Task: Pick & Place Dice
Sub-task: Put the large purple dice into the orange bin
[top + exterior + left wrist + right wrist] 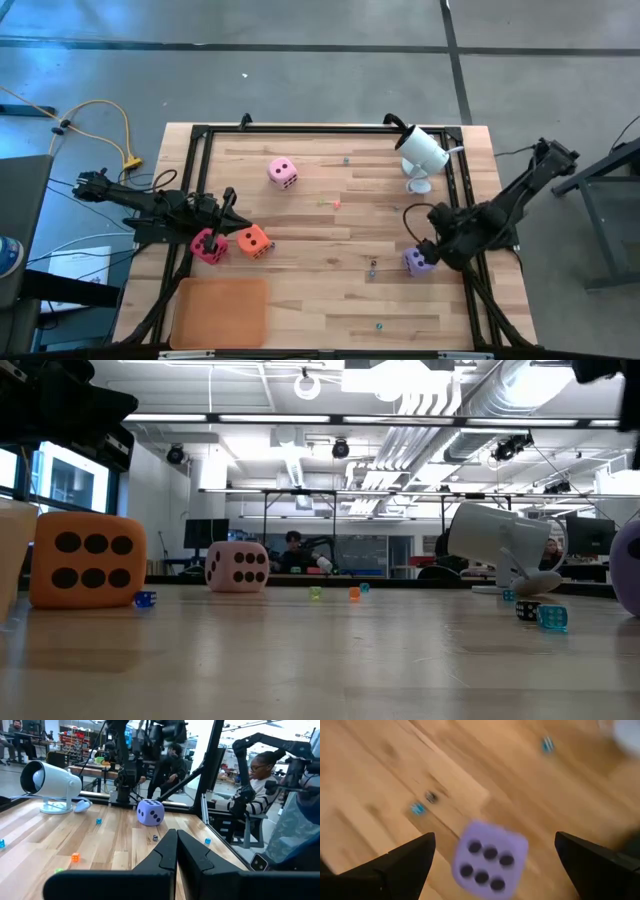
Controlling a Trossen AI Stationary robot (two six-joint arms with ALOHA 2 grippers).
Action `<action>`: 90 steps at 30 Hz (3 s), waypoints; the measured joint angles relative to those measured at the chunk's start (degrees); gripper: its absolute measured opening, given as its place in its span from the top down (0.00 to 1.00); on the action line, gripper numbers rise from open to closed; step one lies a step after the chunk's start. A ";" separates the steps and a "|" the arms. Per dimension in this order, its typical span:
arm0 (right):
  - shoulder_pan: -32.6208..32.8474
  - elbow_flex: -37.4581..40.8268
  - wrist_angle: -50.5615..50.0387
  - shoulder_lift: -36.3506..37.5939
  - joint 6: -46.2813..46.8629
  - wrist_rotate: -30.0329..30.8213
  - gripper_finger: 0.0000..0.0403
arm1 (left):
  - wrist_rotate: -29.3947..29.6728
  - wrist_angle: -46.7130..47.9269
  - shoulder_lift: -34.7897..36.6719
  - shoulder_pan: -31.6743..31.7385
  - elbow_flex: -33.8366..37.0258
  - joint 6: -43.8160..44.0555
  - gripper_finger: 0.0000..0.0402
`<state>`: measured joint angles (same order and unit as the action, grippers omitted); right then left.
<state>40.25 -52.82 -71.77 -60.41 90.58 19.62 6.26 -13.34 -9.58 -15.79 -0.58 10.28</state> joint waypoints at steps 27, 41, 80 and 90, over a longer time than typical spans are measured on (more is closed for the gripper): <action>1.01 0.09 4.43 -15.05 3.85 -5.37 0.01 | 0.00 -0.02 0.01 0.01 0.00 0.00 1.00; 0.52 0.11 5.02 -17.26 4.11 -7.52 0.01 | 0.00 -0.02 0.01 0.01 0.00 0.00 1.00; 2.25 11.26 21.51 -17.43 1.91 -4.69 0.01 | -0.02 -0.04 0.02 0.02 0.00 0.42 1.00; 2.25 11.10 21.71 -17.80 1.85 -3.63 0.01 | 0.00 -0.02 0.02 0.02 0.00 0.42 1.00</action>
<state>42.50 -41.71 -50.06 -78.22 92.43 16.00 6.26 -13.37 -9.57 -15.77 -0.58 10.70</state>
